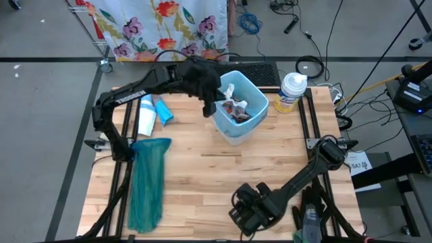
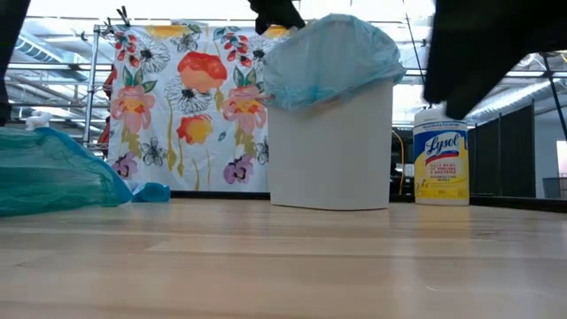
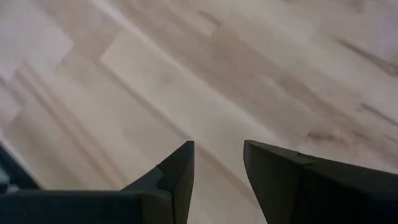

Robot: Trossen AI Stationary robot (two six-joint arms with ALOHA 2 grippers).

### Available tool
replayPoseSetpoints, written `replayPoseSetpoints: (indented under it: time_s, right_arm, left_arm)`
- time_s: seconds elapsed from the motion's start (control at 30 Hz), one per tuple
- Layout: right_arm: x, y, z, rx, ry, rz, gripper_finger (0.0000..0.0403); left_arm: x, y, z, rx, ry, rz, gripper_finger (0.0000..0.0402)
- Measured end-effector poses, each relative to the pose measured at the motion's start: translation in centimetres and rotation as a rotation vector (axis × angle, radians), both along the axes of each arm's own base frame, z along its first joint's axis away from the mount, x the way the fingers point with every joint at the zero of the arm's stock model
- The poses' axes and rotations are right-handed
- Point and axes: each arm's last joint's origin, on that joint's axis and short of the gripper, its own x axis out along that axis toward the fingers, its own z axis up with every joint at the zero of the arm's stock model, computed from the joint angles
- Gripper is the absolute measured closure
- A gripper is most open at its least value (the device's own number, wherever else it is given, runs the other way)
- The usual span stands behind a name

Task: Place trash/remove bag and relplace
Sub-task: Put the white paper into the trash bin, then close the blue trash bag

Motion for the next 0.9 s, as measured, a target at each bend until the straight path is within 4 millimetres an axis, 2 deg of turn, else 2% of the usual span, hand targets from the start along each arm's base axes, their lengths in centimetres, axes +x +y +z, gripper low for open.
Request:
replayPoseSetpoints:
  time_s: [0.23,0.43,0.57,0.77,0.9]
  right_arm:
    - [1.4,-2.2,0.0,-0.003,0.009,-0.071,0.0273]
    - [2.1,-3.2,0.0,0.001,0.012,-0.100,0.0273]
    - [2.0,-3.4,0.2,0.001,0.016,-0.104,0.0273]
    - [1.3,-3.3,1.0,-0.002,0.021,-0.092,0.0273]
    - [0.4,-2.7,1.2,-0.021,0.045,-0.067,0.0273]
  left_arm:
    - [0.6,2.1,-1.6,0.019,0.056,0.011,0.0321]
    - [0.3,2.3,-2.0,0.062,0.101,-0.030,0.0293]
    - [-0.3,1.8,-1.1,0.051,0.066,-0.056,0.0290]
    - [-2.8,0.6,0.3,-0.020,0.091,-0.069,0.0292]
    - [-3.4,-0.3,0.2,-0.074,0.145,-0.061,0.0320]
